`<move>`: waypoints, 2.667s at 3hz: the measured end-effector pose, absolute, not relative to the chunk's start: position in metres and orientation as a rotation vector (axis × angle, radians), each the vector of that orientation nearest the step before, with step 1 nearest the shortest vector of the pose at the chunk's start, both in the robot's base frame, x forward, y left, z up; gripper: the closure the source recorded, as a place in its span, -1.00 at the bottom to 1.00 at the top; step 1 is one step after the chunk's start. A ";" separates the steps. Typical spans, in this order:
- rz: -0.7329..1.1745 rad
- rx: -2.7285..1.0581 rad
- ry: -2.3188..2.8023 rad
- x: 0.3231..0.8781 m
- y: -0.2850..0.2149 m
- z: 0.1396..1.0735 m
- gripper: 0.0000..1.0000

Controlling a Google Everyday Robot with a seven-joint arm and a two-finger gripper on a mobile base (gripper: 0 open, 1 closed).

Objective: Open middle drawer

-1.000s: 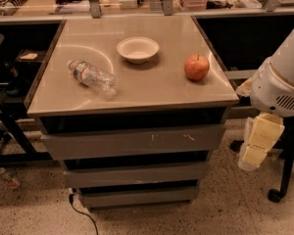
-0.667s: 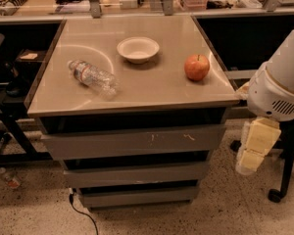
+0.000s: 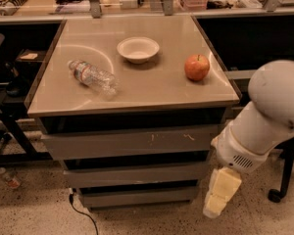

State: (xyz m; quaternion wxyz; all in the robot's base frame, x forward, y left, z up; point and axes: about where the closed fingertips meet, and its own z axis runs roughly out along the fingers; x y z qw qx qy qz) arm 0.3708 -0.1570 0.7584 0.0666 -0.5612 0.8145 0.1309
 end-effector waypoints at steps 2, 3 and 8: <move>0.524 -1.686 2.518 0.354 -0.142 0.691 -1.00; 0.527 -1.655 2.494 0.370 -0.130 0.664 -1.00; 0.496 -1.386 2.478 0.441 -0.114 0.519 -1.00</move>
Offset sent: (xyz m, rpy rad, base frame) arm -0.0128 0.0106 -0.0483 0.0142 0.0764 -0.0134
